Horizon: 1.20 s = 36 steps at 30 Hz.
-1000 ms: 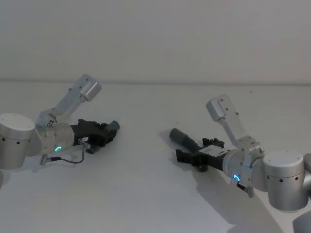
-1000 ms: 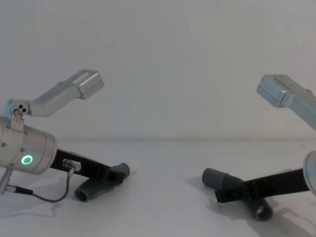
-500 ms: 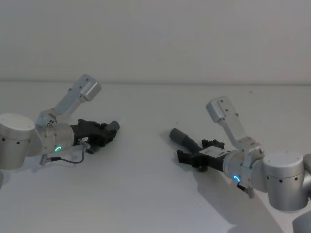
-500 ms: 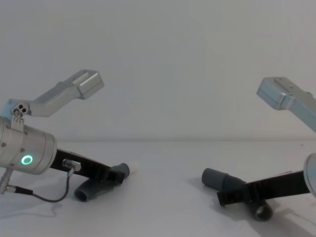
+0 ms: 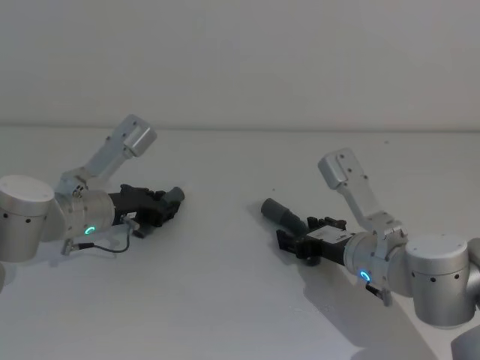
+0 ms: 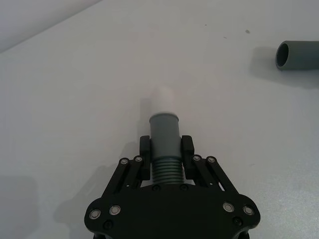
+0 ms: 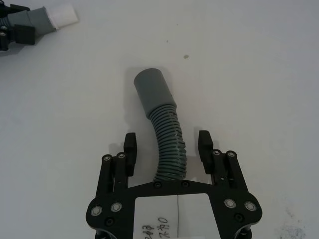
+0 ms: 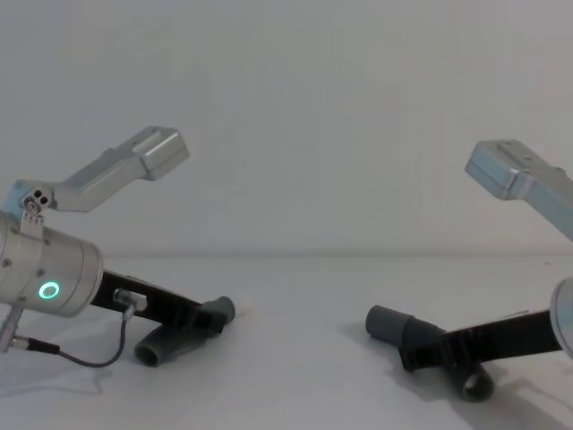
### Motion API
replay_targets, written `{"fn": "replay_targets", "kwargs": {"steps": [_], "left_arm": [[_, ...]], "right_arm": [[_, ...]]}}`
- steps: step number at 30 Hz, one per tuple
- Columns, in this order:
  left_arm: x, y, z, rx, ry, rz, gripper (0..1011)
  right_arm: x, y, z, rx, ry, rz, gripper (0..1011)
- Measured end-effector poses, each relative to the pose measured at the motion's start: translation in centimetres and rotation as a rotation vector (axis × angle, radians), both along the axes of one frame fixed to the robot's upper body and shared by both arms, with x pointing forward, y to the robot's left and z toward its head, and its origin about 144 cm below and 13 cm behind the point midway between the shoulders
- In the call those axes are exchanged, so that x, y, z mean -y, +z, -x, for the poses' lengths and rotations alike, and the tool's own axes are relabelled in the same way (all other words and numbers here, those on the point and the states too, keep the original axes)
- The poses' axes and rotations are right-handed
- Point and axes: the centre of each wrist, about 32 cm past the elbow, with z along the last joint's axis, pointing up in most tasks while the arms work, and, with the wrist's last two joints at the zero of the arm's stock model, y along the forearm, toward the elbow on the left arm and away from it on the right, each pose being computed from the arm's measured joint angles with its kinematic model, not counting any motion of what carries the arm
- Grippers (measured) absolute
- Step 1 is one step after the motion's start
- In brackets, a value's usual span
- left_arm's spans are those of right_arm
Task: Use both hands to pick up one end of the pipe from the table, align the ends, and insert them.
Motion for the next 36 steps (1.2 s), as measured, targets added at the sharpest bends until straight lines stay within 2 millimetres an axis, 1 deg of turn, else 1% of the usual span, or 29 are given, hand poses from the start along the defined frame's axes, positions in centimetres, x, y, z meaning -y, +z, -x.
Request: {"fn": "replay_targets", "kwargs": {"steps": [36], "left_arm": [[0.00, 0.01, 0.00, 0.000, 0.000, 0.000, 352]], "right_arm": [[-0.01, -0.04, 0.00, -0.003, 0.000, 0.001, 498]]}}
